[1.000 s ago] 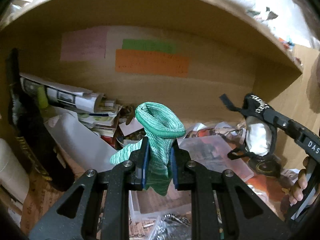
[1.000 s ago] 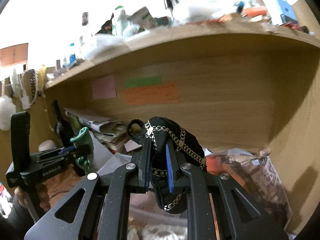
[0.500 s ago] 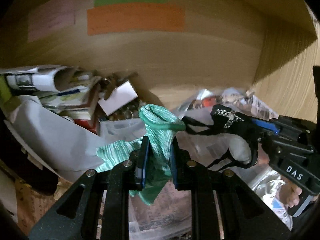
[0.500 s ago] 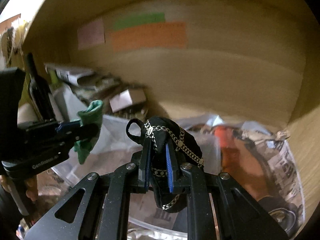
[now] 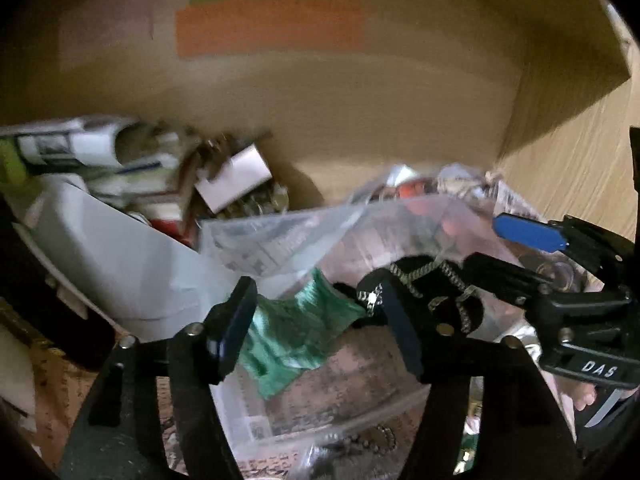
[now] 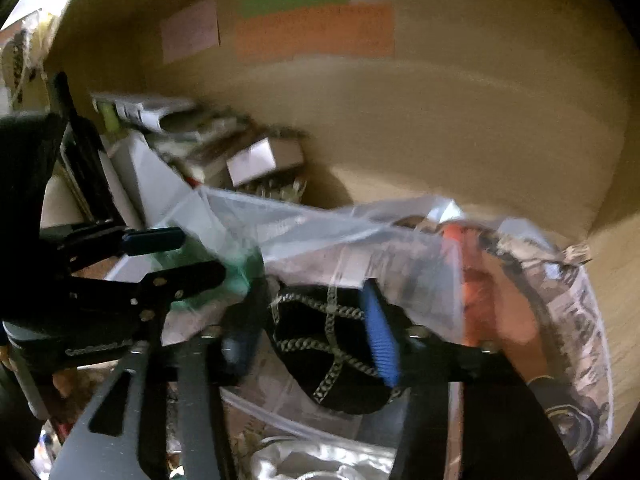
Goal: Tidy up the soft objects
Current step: 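Lower both held items into the clear plastic box and open both grippers, then grasp the red velvet pouch with the left gripper while the right gripper grasps the floral cloth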
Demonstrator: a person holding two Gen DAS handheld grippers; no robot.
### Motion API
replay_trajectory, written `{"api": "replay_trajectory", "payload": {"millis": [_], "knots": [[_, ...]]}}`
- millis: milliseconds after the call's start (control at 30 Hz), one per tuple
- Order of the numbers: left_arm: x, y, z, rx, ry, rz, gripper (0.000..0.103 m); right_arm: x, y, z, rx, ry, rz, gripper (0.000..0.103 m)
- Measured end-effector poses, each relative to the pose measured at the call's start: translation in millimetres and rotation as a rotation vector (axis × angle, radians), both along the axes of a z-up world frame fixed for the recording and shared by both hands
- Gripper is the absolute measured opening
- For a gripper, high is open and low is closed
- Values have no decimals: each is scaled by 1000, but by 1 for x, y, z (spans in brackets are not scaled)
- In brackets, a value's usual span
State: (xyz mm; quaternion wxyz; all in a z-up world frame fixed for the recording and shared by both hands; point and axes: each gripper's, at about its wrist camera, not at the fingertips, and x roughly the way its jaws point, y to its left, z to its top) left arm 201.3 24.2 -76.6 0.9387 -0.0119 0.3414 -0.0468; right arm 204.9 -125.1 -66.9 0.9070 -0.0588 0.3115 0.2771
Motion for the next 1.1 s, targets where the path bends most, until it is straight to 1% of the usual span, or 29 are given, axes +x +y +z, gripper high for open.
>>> {"api": "replay_trajectory", "payload": {"millis": [33, 67, 100, 133, 200, 300, 433, 600, 767, 867, 1100], "knots": [[-5, 1, 5, -4, -15, 3, 69, -5, -3, 5, 9, -20, -5, 59], [-10, 2, 11, -10, -32, 8, 74, -10, -7, 11, 20, -40, -10, 61], [-17, 4, 17, -14, -51, 14, 79, -15, -11, 17, 29, -60, -17, 65], [-25, 6, 24, -17, -78, 23, 82, -19, -13, 22, 34, -77, -21, 69], [-37, 7, 31, -18, -109, 33, 93, -32, -19, 31, 46, -116, -25, 75], [-56, 8, 36, -21, -140, 37, 101, -48, -25, 38, 60, -147, -20, 80], [-79, 5, 33, -25, -140, 32, 102, -71, -29, 37, 67, -167, -14, 81], [-105, -5, 19, -9, -113, 26, 102, -95, -35, 22, 85, -140, -20, 81], [-127, -16, -1, 3, -83, 29, 102, -113, -42, 1, 88, -94, -36, 81], [-136, -21, -18, -21, -42, 16, 102, -121, -47, -11, 97, -57, -42, 81], [-154, -23, -51, -61, 30, 36, 102, -134, -51, -39, 93, 20, -54, 81]]}}
